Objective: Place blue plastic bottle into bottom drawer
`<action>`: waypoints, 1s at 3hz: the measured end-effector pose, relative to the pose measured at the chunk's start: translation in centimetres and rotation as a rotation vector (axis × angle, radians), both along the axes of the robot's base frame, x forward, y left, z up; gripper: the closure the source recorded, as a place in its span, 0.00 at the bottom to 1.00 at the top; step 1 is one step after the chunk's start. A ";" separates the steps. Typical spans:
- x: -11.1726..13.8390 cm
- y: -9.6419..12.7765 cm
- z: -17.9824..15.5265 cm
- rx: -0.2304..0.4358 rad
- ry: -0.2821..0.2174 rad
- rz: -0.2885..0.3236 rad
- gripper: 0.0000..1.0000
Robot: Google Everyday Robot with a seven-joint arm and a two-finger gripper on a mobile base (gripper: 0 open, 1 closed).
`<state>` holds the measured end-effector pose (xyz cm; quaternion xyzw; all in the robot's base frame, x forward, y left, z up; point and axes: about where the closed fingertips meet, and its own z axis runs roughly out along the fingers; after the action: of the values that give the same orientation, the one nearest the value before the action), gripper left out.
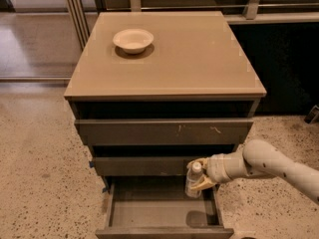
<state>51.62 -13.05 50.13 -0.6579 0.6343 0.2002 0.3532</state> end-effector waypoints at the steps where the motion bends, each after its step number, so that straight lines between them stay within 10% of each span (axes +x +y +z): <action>1: 0.9 0.2 -9.7 0.070 0.069 -0.012 1.00; 3: 0.6 1.0 -12.0 0.078 0.025 0.022 1.00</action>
Offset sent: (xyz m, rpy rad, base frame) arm 0.0112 -0.0011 -0.0762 0.0490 0.0471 -0.0054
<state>52.23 -12.02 38.15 -0.6483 0.6229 0.2367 0.3684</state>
